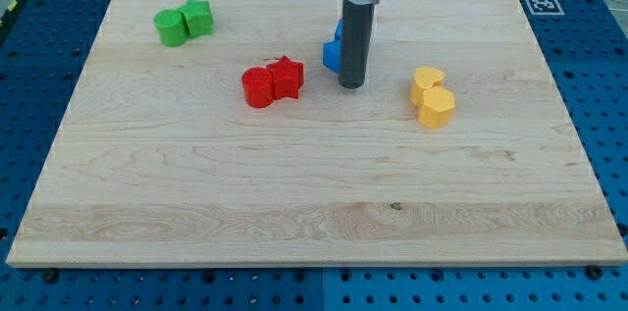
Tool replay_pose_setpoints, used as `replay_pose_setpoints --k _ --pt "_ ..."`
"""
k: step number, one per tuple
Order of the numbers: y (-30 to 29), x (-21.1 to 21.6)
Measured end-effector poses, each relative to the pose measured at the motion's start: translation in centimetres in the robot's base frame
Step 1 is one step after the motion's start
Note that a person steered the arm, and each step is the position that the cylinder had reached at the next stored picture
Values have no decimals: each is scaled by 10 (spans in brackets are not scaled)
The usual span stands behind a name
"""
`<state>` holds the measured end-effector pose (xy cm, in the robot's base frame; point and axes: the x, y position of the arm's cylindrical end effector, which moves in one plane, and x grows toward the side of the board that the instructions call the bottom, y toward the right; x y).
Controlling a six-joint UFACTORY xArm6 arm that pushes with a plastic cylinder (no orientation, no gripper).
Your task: Adjust the blue triangle to the bottom of the blue cube
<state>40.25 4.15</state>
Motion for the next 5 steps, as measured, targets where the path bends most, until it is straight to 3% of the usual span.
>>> replay_pose_setpoints --k 5 --pt "-26 -2"
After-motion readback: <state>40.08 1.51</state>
